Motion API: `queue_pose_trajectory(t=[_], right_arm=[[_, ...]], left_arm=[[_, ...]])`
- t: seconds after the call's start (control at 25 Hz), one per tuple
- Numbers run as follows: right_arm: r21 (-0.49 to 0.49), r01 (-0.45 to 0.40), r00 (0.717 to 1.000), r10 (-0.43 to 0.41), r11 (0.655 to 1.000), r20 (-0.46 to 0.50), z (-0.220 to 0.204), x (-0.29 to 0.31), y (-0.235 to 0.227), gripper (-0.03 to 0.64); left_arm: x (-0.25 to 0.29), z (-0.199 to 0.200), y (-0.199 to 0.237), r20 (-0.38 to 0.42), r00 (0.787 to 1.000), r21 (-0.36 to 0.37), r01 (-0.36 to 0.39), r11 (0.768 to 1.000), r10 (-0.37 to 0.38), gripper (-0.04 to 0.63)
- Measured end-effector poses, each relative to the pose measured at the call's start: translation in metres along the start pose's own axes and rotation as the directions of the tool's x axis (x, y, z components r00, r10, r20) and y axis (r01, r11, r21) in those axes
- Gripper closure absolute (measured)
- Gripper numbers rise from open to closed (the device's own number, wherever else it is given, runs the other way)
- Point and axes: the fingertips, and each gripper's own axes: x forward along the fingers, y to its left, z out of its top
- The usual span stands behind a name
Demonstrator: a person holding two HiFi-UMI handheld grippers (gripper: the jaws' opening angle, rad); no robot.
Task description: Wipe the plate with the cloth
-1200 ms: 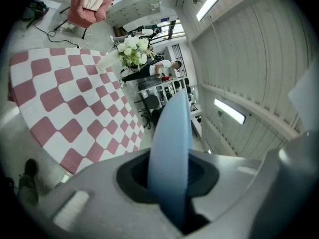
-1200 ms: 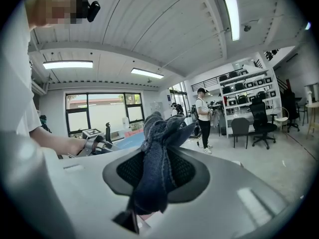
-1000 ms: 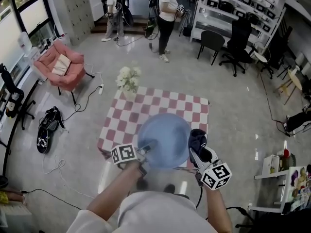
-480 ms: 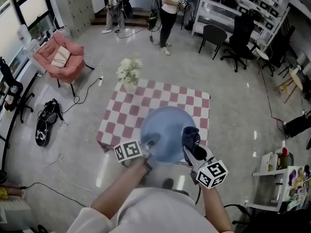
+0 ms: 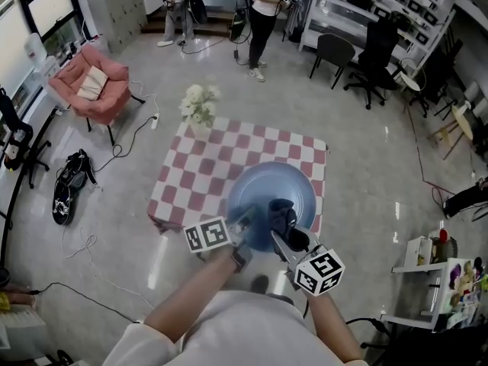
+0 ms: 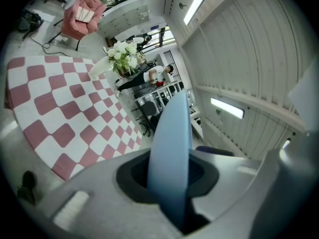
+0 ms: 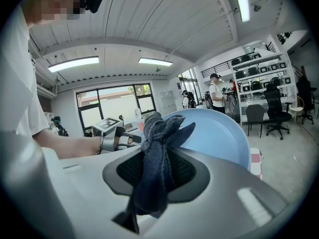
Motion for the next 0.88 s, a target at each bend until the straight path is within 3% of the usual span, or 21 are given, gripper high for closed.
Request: queue_pose_trajectory(t=[0.16,0.44,0.88], right_arm=[[0.007,-0.005,1.000,0.005,1.000,-0.016,-0.005,-0.001,0.006,0.502],[0.055,-0.015,1.000,0.016,0.998,-0.017,-0.010,0.002,0.011,0.501],[0.069,-0.055,0.998,0.058,0.996,-0.040,-0.015,0.017,0.023,0.500]], left_arm=[[0.002,-0.005,-0.006,0.003,1.000,0.045,-0.006,0.999,0.005,0.520],[0.000,0.002,-0.017,0.124,0.992,0.118,-0.035,0.992,0.020,0.520],[-0.002,-0.002,-0.033,0.169,0.986,0.186,-0.018,0.982,-0.014,0.518]])
